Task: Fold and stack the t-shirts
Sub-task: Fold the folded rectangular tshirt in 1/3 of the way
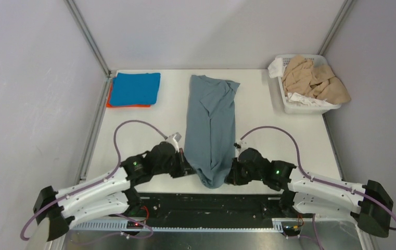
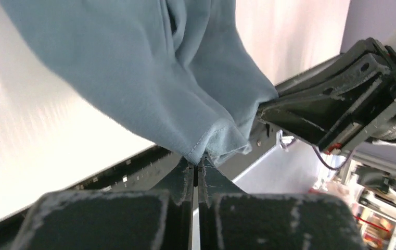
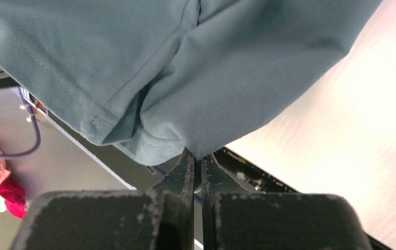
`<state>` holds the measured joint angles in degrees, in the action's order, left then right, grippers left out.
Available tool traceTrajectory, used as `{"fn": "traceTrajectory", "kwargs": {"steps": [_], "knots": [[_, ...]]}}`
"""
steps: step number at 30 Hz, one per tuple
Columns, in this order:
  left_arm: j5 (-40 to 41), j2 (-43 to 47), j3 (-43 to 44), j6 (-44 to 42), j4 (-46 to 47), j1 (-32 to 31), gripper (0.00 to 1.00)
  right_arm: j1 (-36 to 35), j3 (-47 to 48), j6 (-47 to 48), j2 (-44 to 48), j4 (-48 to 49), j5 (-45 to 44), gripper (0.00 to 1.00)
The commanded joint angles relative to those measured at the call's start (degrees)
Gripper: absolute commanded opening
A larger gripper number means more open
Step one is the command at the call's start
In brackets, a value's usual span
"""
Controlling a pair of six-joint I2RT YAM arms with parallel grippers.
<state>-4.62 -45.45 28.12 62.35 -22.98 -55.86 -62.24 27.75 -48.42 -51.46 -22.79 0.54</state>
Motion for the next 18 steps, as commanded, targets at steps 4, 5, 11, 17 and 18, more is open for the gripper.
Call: {"fn": "traceTrajectory", "kwargs": {"steps": [4,5,11,17,18], "knots": [[1.8,-13.2,12.5,-13.0,2.4,10.8,0.0,13.9,5.2,8.4,-2.5,4.5,7.5,0.0],[1.0,-14.3,14.4,-14.5,2.9,12.1,0.0,15.3,5.6,9.4,-3.9,6.0,8.1,0.0],[-3.2,-25.6,24.0,-20.8,3.9,19.0,0.0,24.5,14.6,14.1,-13.2,8.9,12.3,0.0],[-10.9,-36.3,31.9,-24.8,4.1,27.4,0.0,31.1,21.7,15.8,-22.0,10.6,13.4,0.01],[-12.6,-37.5,33.1,-26.0,4.1,27.9,0.0,31.5,22.2,15.9,-23.8,11.1,13.7,0.01]]}}
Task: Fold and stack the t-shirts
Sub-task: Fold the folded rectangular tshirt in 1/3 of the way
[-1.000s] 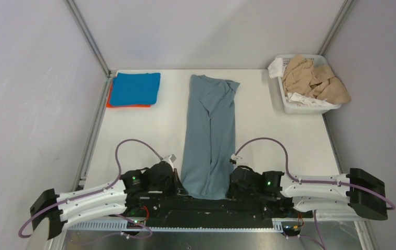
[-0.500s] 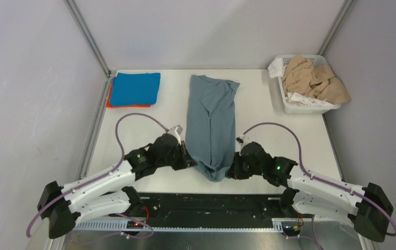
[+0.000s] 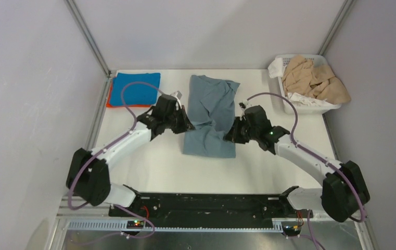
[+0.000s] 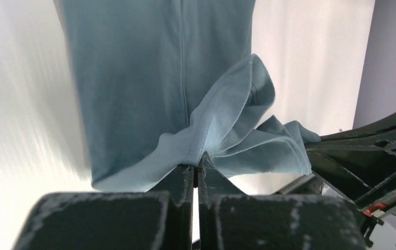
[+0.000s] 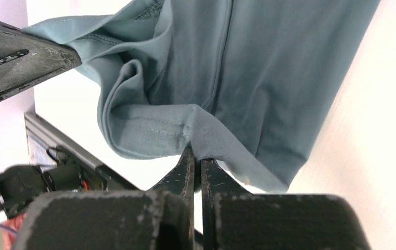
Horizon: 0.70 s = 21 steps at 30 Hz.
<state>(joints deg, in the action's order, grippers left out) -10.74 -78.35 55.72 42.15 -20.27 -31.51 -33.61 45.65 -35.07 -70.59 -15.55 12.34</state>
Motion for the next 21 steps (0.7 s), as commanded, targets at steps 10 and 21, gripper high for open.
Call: {"fn": "traceTrajectory", "kwargs": {"steps": [10,21], "knots": [[-13.4,-19.5,16.3,-9.3,1.3,8.3,0.0,7.9,11.1,3.6,-15.3,8.1,1.7,0.01],[-12.0,-29.3,21.8,-10.6,1.3,11.1,0.0,11.1,14.0,3.7,-24.0,13.2,1.1,0.06]]}}
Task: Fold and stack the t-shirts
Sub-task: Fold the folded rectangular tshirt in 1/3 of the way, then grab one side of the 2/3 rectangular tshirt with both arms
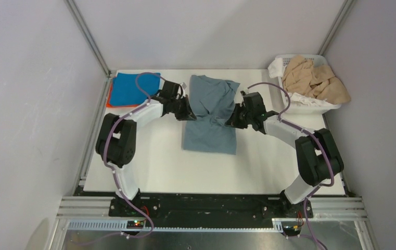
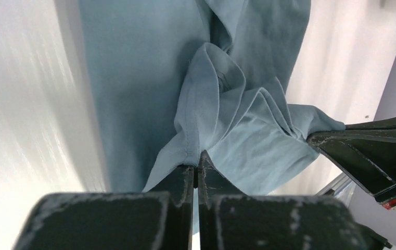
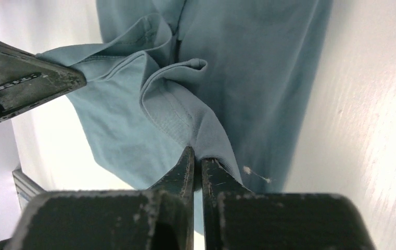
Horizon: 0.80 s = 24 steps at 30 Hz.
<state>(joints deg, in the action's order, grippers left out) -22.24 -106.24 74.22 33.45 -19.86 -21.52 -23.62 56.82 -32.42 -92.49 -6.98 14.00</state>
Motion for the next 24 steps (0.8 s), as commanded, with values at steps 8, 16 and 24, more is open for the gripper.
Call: {"fn": "traceTrajectory", "kwargs": {"steps": [8,16,24], "knots": [[-1.2,-4.7,6.6,-2.3,1.0,2.4,0.46,4.2,6.2,0.9,-9.0,11.3,6.2,0.58],[0.7,4.3,1.2,-1.9,0.9,3.0,1.0,2.6,4.3,3.2,-1.0,2.7,-0.4,0.99],[6.0,17.1,-17.0,1.0,1.3,0.5,1.0,-0.2,-11.4,0.4,14.3,0.6,-3.3,1.0]]}}
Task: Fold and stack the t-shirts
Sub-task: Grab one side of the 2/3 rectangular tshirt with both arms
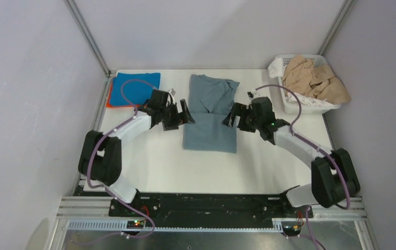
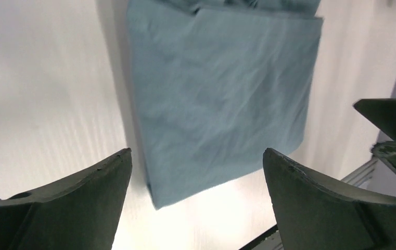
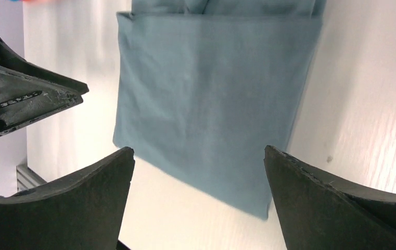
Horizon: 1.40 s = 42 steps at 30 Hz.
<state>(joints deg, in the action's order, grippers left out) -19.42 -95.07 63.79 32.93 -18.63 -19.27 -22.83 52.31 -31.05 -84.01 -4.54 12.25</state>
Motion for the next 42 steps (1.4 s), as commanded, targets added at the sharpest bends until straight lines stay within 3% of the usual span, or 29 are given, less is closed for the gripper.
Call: {"fn": "traceTrajectory", "kwargs": {"steps": [1,10,17,25,29,34,36,42], "knots": [[3.4,6.7,-8.0,1.9,0.8,-2.2,1.0,-1.3,-9.5,-1.7,7.7,-1.6,-1.2,1.0],[-1.7,7.2,-21.0,7.1,11.2,-4.2,0.99,-1.9,-18.4,-5.7,10.9,0.1,0.0,0.99],[-3.1,4.8,-24.1,9.5,14.9,-5.0,0.69,-2.6,-18.7,-8.4,7.3,1.7,-0.1,0.91],[-0.2,6.0,-28.6,10.2,14.9,-5.3,0.65,-2.8,-18.8,-8.2,6.8,1.1,-0.3,0.88],[1.0,3.4,-27.7,10.7,14.9,-5.3,0.49,-3.0,-18.8,-8.2,6.1,1.2,-0.5,0.85],[2.3,0.4,-26.6,11.3,14.7,-5.3,0.07,-3.2,-19.0,-8.3,4.9,1.8,-0.4,0.78],[2.6,-0.2,-25.7,11.4,14.2,-5.3,0.01,-3.4,-19.0,-8.4,4.2,2.3,0.0,0.74],[3.1,-0.6,-25.5,11.7,14.2,-5.3,0.0,-3.4,-18.9,-8.9,1.8,3.9,2.0,0.63]]}}
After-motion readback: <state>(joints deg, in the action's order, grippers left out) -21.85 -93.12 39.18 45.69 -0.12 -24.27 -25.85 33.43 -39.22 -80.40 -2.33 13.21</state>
